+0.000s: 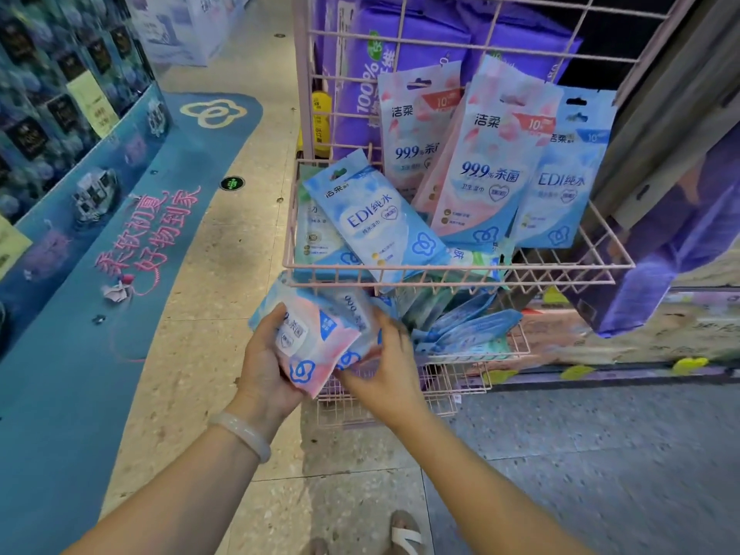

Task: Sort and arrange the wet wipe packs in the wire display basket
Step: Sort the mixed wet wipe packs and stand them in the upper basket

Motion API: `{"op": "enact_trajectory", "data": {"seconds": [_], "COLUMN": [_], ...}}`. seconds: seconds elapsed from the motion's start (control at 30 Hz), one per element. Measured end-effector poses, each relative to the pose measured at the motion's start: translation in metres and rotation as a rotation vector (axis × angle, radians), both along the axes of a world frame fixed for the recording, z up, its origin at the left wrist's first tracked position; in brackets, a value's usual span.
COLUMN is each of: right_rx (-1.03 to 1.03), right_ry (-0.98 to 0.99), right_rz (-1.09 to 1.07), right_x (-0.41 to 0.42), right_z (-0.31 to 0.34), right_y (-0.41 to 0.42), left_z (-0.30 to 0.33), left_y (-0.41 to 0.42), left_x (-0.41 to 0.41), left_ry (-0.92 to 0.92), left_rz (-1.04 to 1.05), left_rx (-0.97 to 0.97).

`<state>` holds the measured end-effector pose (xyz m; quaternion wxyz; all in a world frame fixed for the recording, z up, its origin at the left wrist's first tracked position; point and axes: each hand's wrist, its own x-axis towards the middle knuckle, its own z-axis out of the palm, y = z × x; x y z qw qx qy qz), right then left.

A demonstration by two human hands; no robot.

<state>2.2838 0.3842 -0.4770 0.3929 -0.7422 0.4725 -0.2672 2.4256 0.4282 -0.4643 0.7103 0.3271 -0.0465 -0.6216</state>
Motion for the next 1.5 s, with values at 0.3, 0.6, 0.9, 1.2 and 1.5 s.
{"op": "enact_trajectory", "data": {"seconds": [0.3,0.6,0.9,1.2,1.5], "right_rx": [-0.239,-0.267,-0.234,-0.215,-0.509], "right_ry": [0.392,0.435,0.407,0.472,0.098], "right_rz": [-0.01,-0.068,-0.018,0.039,0.047], "right_x": [-0.027,-0.019,-0.026,-0.047,-0.048], "right_z": [0.0,0.003,0.003,0.013,0.075], "right_y": [-0.02,-0.03,-0.052,-0.03,0.002], "left_z": [0.001,-0.005,-0.018,-0.017,-0.017], "left_y": [-0.053,-0.048,-0.063,-0.081,-0.069], "left_x": [-0.008,-0.005,-0.015,0.007,0.009], "left_ry": [-0.284,-0.141,-0.784,-1.53,-0.802], "left_rz": [-0.043,0.019,0.188,-0.142,-0.022], "left_rx": [0.302,0.29,0.462,0.644,0.436]}}
